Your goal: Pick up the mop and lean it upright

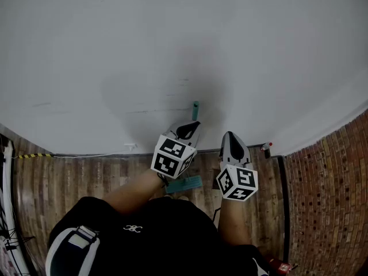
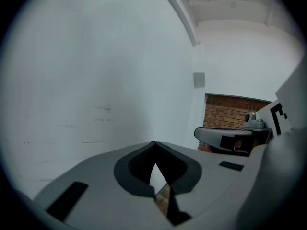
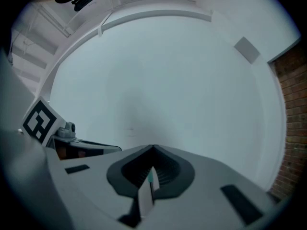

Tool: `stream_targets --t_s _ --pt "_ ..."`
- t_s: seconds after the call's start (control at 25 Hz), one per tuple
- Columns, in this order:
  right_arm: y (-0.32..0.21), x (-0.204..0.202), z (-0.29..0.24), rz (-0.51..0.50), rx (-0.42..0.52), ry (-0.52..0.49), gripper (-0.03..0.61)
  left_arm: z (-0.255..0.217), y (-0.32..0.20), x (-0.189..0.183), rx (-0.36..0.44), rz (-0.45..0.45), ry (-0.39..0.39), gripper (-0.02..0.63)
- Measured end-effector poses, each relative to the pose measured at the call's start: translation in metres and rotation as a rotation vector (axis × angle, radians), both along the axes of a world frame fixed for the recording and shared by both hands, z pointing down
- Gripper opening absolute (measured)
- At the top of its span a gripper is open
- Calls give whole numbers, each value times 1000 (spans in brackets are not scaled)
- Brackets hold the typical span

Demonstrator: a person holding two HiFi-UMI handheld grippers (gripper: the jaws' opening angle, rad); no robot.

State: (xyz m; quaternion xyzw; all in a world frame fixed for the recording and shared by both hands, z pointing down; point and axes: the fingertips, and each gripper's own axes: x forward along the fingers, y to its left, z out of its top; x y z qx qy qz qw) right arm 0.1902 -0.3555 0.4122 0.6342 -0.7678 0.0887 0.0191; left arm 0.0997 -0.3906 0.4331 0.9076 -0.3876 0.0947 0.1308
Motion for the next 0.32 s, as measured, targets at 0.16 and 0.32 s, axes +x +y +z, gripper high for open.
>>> stream_targets --t_s 0.16,0.32 --pt "-1 -5 0 -7 -1 -2 14 -1 -1 -4 1 -1 4 -4" --pt "-2 -10 -1 -10 3 -2 14 -3 0 -8 3 -1 7 -3"
